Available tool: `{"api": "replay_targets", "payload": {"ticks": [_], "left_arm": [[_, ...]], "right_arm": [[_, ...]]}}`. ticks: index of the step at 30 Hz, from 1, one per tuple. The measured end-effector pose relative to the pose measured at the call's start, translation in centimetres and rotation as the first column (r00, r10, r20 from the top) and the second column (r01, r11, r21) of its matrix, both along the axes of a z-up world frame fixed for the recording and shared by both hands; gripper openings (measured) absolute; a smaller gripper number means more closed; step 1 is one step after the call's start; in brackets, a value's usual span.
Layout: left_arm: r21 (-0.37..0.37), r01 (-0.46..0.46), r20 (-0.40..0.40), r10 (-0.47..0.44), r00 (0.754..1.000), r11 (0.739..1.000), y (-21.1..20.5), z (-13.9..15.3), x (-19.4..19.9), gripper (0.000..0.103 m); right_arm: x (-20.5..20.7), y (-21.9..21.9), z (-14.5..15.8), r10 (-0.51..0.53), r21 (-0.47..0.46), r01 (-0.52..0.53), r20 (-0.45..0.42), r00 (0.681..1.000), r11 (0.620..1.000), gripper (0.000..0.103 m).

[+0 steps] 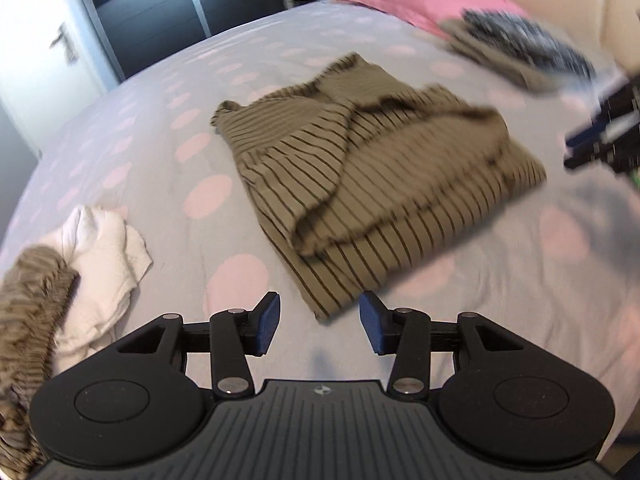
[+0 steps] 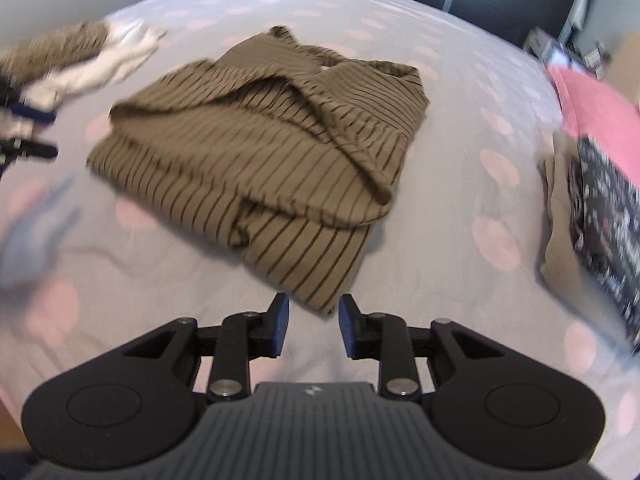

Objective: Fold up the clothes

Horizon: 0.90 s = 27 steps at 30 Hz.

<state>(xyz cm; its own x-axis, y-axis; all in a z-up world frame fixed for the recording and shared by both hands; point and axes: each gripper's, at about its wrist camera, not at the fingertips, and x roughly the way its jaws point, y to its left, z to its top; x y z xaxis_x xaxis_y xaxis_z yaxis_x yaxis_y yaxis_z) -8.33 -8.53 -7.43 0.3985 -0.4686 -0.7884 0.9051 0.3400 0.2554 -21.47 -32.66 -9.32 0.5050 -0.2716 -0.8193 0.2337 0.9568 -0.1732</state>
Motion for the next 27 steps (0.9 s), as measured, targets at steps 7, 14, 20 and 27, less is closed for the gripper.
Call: {"api": "replay_targets", "payload": {"ticks": [7,14,20,27], "left_arm": [[0.131,0.116,0.164,-0.137,0.977,0.985,-1.0,-4.0,-2.4,0.042],[0.247,0.198,0.312,-0.272,0.910,0.949,-2.1,-7.3,-3.6,0.042],[0.315,0.238,0.454,-0.366,0.813,0.919,-2.5,-9.4,-4.5,0.042],[0.337,0.244,0.467,-0.387,0.795,0.909,-3.3,-9.5,-4.2,0.006]], "right_arm": [[0.6,2.5,-3.0,0.119,-0.139,-0.128,-0.070,0.990,0.982,0.032],[2.1,3.4,-5.6,0.192,-0.251,-0.227,-0.155,0.969,0.941,0.034],[2.5,4.1,-7.2,0.248,-0.367,-0.298,-0.177,0.952,0.881,0.032],[2.5,3.8,-7.9,0.255,-0.444,-0.309,-0.180,0.950,0.841,0.004]]}}
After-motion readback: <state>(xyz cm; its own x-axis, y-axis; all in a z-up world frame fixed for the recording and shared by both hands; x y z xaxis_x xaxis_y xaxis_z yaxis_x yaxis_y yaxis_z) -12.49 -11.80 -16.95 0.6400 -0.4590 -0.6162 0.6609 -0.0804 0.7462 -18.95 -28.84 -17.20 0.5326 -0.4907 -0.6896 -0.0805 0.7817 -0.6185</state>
